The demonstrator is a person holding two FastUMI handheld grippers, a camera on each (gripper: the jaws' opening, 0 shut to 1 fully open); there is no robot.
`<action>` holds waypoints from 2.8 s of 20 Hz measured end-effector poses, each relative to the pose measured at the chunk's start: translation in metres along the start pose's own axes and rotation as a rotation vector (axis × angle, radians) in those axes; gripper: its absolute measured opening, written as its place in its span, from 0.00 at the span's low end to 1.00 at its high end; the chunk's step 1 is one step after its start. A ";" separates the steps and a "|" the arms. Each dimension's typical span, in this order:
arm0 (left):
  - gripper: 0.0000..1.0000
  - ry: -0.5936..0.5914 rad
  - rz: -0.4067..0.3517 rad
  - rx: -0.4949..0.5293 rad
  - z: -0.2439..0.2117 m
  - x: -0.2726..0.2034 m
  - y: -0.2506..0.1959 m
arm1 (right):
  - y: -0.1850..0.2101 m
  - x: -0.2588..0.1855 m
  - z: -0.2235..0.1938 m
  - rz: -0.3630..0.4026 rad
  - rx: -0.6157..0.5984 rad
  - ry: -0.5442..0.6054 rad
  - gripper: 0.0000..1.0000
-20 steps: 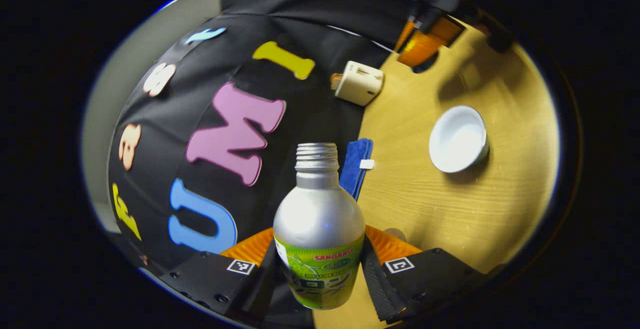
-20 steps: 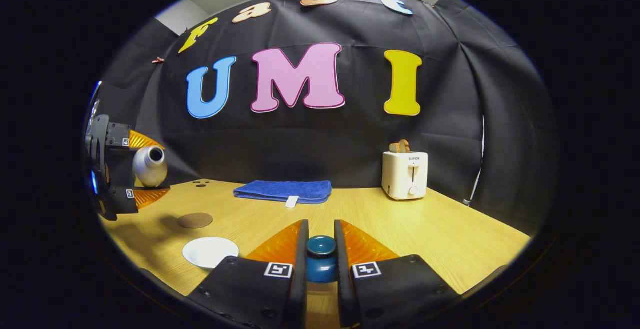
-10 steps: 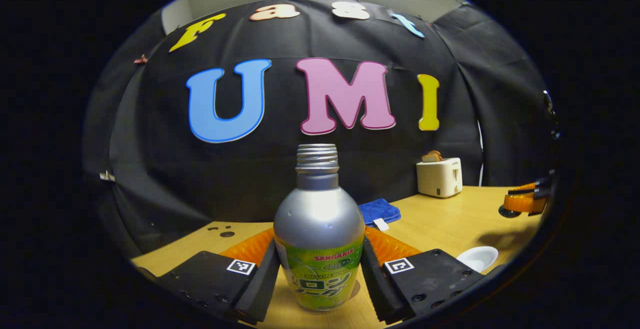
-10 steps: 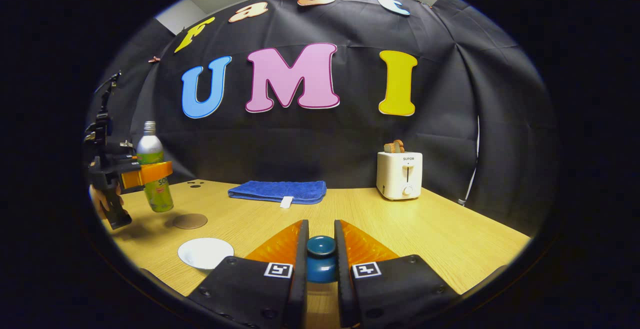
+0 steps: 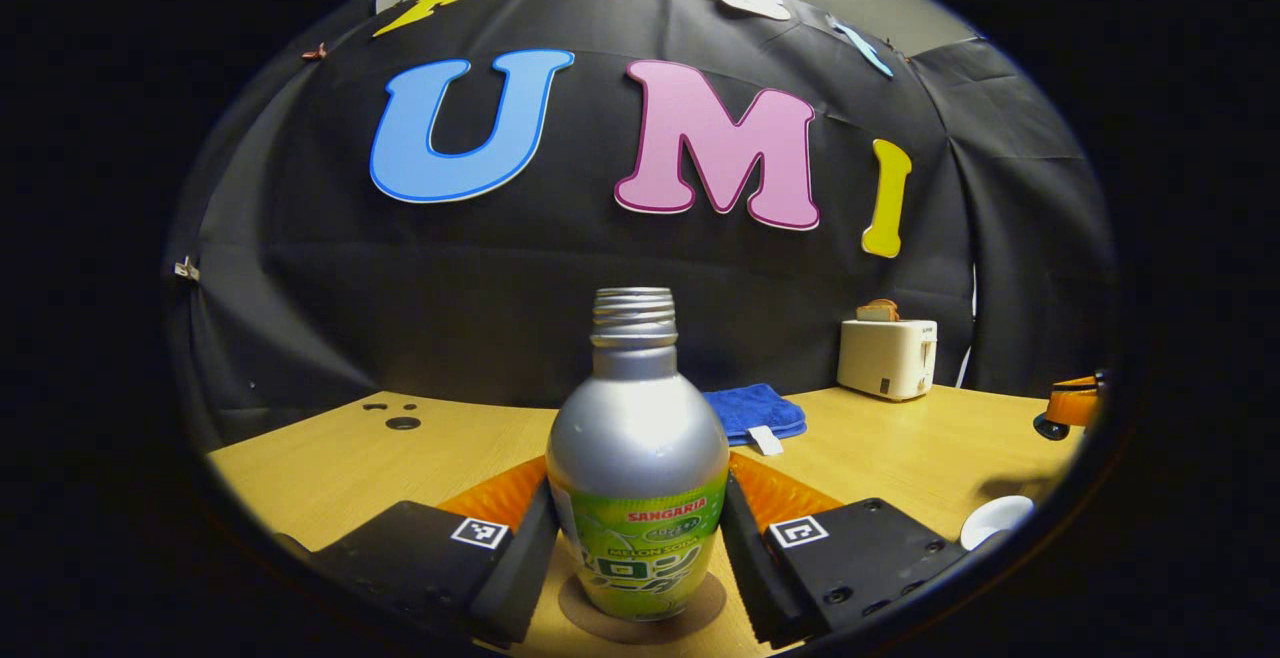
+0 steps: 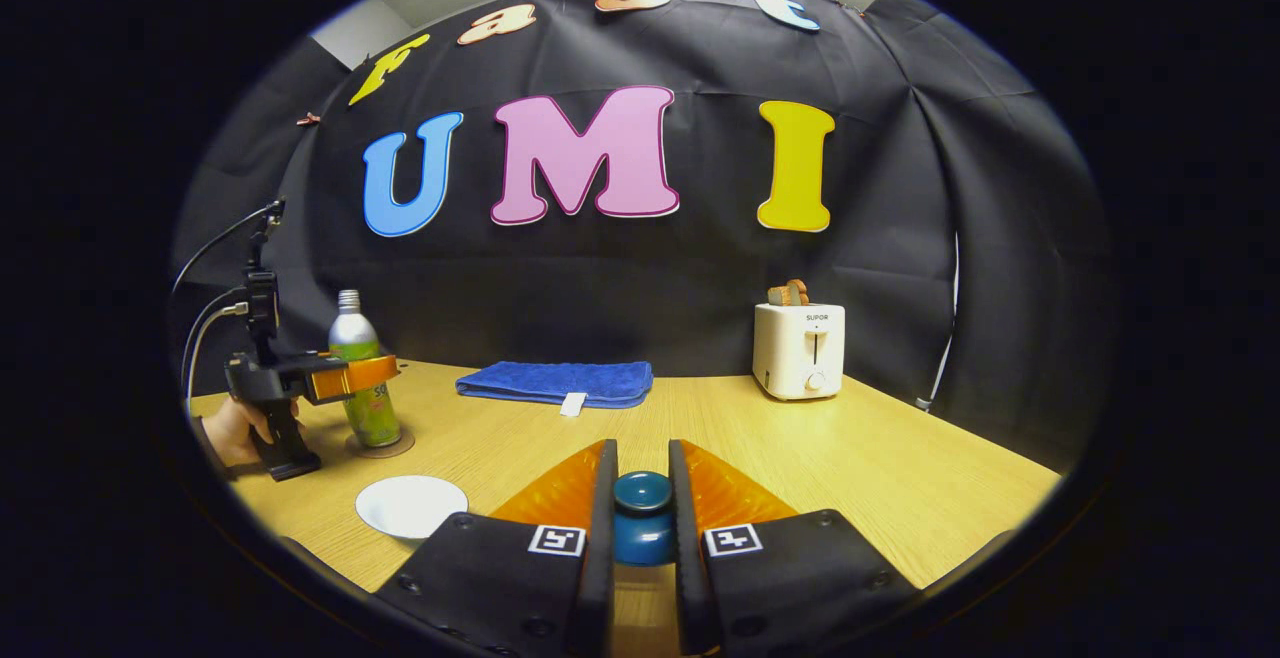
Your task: Open the teacup lid with one hand, grasp the water bottle and pour water into the teacup with the other hand; after pouring, place the water bottle on the coaster and then close the teacup lid.
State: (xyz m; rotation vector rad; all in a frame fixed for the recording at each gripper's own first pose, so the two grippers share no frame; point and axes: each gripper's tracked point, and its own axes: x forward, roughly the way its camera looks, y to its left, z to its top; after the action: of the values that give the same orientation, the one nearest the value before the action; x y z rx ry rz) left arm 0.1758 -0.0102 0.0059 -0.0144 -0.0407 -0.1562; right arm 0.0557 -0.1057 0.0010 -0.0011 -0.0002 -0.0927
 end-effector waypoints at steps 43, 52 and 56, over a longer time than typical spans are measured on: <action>0.96 0.033 0.002 0.023 -0.005 -0.066 0.026 | 0.142 -0.008 -0.010 0.307 -0.081 0.080 0.29; 0.96 0.029 0.008 0.027 -0.004 -0.067 0.027 | 0.162 0.000 -0.033 0.316 -0.151 0.180 0.29; 0.96 0.029 0.008 0.027 -0.004 -0.067 0.027 | 0.159 0.002 -0.036 0.309 -0.134 0.199 0.29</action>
State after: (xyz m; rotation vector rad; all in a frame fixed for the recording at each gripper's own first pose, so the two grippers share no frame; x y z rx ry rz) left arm 0.1139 0.0273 -0.0009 0.0147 -0.0142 -0.1479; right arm 0.0725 0.0527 -0.0348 -0.1255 0.2046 0.2165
